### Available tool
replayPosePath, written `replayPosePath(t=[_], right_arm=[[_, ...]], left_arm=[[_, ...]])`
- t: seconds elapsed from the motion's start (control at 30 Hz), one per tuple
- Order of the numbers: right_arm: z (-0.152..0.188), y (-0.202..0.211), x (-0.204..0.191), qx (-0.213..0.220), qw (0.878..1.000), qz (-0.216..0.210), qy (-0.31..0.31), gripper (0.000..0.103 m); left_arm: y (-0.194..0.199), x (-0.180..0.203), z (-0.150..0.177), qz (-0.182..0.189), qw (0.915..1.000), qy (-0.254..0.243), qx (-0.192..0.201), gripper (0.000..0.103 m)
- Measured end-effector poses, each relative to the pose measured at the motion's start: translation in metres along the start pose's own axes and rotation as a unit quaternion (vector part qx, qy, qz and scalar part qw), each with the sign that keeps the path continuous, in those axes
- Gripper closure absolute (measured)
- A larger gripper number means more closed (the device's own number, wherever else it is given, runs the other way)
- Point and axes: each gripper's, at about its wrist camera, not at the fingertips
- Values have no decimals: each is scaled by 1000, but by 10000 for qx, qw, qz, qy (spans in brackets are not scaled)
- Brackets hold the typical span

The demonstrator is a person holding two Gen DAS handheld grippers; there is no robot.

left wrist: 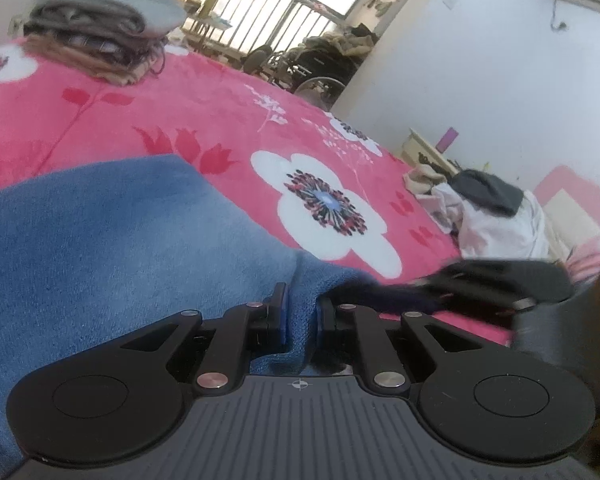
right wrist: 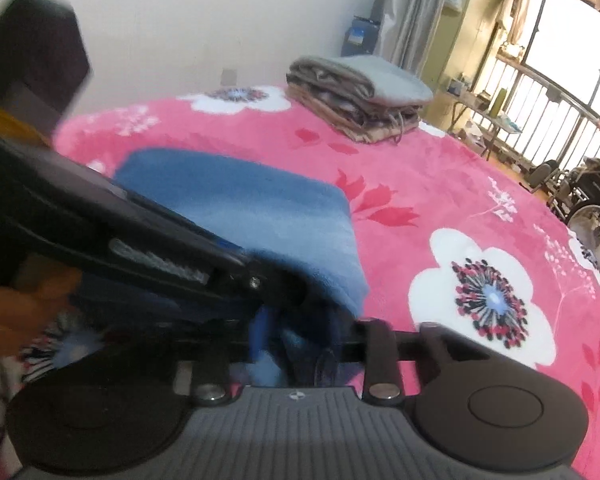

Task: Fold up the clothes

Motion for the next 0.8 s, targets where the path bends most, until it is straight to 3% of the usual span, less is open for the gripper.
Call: replayPosePath(t=[0.13, 0.2, 0.33, 0.53, 0.7, 0.8], right_arm=[[-7, 33, 18, 104, 9998, 167, 80, 73], [-12, 38, 35, 185, 9992, 294, -200, 73], [-19, 21, 65, 246, 9932, -16, -1134, 86], [4, -54, 72, -621, 9725, -1046, -1987, 95], [17, -69, 82, -752, 9608, -1201, -2382, 99], [16, -71, 82, -755, 9605, -1216, -2388, 99]], left_arm=[[-1, 9, 8, -185, 9988, -443, -69, 90], [-1, 13, 12, -269, 9975, -649, -102, 89], [-1, 18, 16, -386, 9957, -831, -127, 86], [9, 12, 16, -354, 9970, -586, -352, 85], [40, 3, 7, -204, 9996, -136, -142, 83], [48, -4, -1, -354, 9994, 57, 27, 81]])
Point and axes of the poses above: each gripper's, at about its wrist camera, not at the fingertips, and y roughly against the way its jaws point, x to its right, z to its underside, and after that the axes turned 9 degrees about y, right-handed
